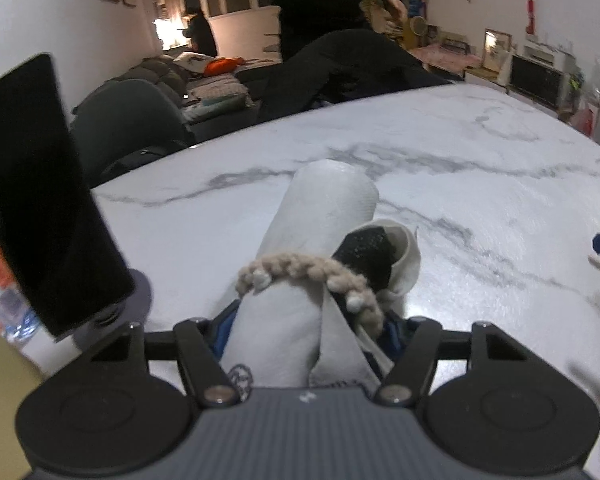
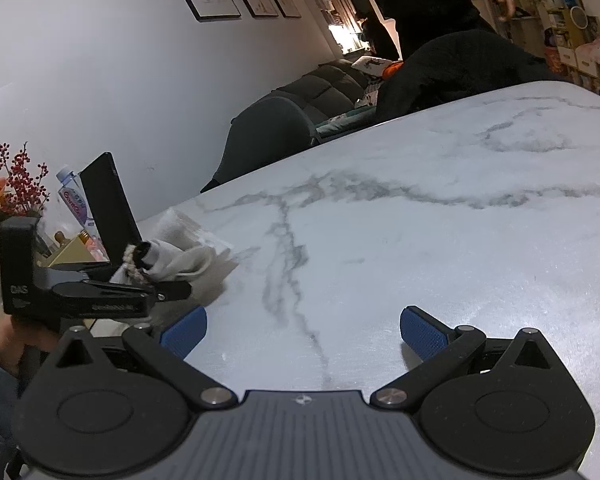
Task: Fold shopping bag
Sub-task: 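Carry the tied roll with the left gripper into the cardboard box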
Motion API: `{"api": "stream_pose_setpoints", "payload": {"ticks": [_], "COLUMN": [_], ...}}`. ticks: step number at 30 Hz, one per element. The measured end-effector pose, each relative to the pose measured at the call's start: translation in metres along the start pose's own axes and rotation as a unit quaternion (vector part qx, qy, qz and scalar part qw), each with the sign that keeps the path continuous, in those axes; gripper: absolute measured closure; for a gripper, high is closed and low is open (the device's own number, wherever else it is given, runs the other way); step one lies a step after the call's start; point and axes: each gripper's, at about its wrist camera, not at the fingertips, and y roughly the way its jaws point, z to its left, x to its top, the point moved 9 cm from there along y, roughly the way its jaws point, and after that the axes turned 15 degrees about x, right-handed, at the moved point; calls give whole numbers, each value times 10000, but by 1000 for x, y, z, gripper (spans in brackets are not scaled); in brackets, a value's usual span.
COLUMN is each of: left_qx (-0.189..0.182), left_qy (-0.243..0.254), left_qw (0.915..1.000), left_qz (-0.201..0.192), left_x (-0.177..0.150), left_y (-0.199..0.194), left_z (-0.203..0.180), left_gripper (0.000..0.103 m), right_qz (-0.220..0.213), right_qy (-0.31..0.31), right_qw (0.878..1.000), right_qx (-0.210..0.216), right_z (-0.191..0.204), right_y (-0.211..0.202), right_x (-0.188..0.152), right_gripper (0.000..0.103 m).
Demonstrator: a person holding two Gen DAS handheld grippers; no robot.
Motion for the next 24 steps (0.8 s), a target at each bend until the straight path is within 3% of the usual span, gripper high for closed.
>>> {"api": "stream_pose_setpoints", "payload": {"ticks": [13, 24], "left_qx": [770, 1602], "left_qy": [-511, -958], "left_qw": [9951, 9800], "left_qz": [-350, -694], "left_x": [20, 29], "left_y": [-69, -130], "left_z": [76, 155], "left_gripper": [39, 39], "right_qz": [45, -30], "right_qy": [-150, -213], "right_qw": [9999, 9997], "right_qx": [19, 79], "right_z": [12, 20], "right_y": [3, -2], "right_x": [1, 4], "right_gripper": [0, 0]}}
